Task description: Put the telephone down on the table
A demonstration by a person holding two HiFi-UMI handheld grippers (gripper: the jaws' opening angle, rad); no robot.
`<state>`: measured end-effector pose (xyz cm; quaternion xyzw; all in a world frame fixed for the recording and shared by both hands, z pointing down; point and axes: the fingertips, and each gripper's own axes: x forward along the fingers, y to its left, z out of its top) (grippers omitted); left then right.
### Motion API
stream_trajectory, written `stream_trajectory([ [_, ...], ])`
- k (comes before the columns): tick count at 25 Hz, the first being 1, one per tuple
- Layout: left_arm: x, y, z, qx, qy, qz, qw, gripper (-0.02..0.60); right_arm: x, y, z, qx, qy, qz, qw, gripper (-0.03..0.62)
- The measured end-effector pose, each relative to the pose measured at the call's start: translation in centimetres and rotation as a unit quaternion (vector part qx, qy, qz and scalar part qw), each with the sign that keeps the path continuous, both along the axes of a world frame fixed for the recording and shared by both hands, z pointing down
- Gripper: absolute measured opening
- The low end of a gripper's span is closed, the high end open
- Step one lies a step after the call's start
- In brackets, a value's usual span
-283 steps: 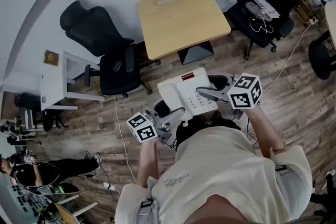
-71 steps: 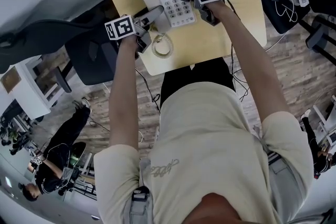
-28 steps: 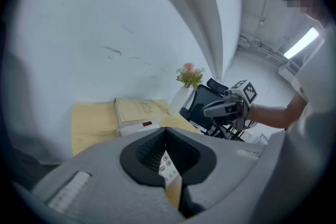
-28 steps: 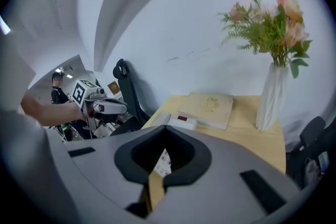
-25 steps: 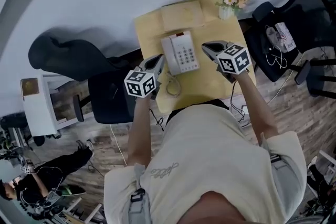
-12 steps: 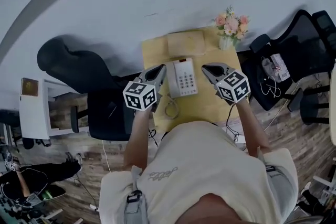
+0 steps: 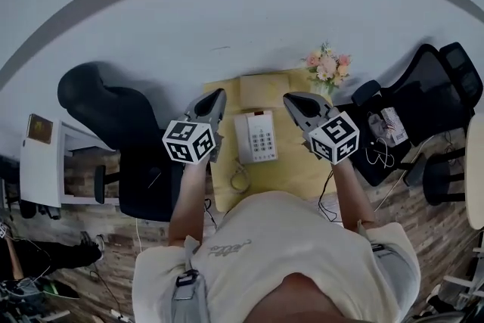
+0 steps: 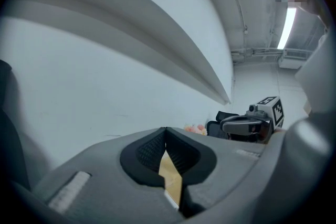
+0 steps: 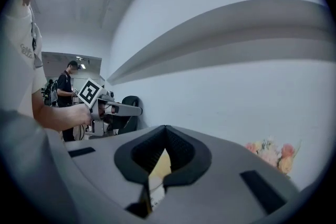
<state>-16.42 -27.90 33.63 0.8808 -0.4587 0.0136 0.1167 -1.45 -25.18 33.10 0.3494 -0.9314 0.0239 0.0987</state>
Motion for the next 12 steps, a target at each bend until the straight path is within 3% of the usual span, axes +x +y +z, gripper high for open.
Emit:
stream_trajectory([
  [7, -0.2, -0.7, -6.2, 0.068, -0.008, -0.002, 0.9976, 0.018, 0.0, -1.4, -4.7, 0.036, -0.031, 0.003, 0.999, 0.003],
  [12, 0.3, -0.8, -8.4, 0.109, -0.062, -0.004, 0.9921, 0.018, -0.3, -1.5, -7.4, 0.062, -0.034, 0.003, 0.997, 0.003],
])
